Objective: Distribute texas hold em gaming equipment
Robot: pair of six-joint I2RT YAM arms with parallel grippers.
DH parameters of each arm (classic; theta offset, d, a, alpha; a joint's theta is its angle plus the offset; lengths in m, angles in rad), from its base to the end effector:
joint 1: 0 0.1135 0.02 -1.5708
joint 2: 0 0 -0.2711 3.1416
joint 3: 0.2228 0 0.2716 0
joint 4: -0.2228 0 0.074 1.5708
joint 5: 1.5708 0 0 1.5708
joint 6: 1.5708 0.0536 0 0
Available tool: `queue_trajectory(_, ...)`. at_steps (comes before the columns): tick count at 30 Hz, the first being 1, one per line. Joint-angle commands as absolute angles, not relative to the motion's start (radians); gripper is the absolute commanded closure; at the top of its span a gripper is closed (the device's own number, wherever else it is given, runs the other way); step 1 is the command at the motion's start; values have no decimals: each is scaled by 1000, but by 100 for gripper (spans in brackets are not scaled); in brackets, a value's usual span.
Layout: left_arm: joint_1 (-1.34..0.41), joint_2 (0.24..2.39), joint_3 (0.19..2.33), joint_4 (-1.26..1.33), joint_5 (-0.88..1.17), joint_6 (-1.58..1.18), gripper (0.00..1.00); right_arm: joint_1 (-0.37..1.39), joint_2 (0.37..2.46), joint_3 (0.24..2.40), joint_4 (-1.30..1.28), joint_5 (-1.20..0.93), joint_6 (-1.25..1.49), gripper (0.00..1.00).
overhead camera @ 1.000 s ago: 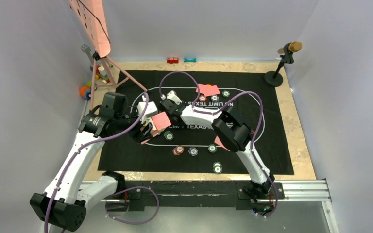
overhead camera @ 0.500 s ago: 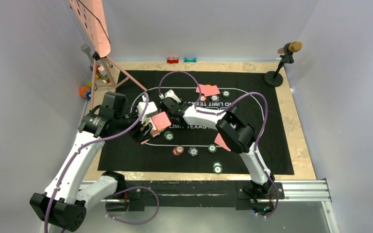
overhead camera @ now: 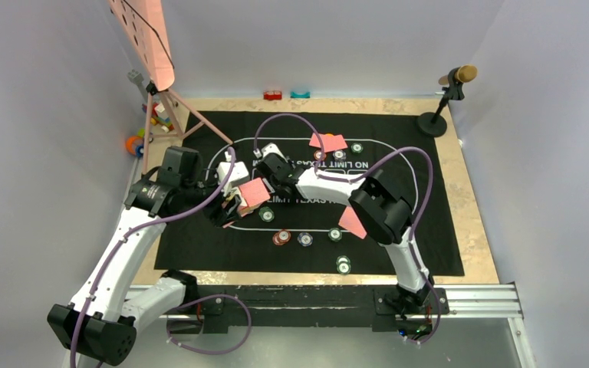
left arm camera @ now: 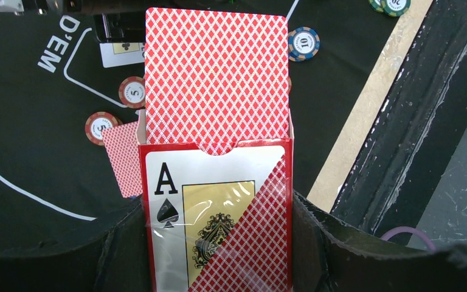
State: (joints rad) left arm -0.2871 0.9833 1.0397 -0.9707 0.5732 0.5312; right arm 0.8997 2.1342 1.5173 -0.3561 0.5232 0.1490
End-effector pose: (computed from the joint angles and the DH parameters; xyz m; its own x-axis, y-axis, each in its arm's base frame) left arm 0.1869 -0.0855 0.3197 -0.3737 0.5541 -0.7439 0.8637 0.5003 -0.0612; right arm 0.3215 0.3619 0.1389 -0.5831 -0.5275 -0.6179 -0.4216 0.8466 -0.3249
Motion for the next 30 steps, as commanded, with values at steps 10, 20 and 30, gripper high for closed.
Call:
queue_trajectory(10,-278,977,1042,-954,611,526,100,843,2103,1443,-378,462,204,48)
queue_trajectory(20,-278,984,1037,-947,621,527,100,822,1954,1410,-380,409,230,49)
queue_trajectory(30,-278,1002,1016,-917,614,537,100,749,1647,1447,-385,-35,332,40)
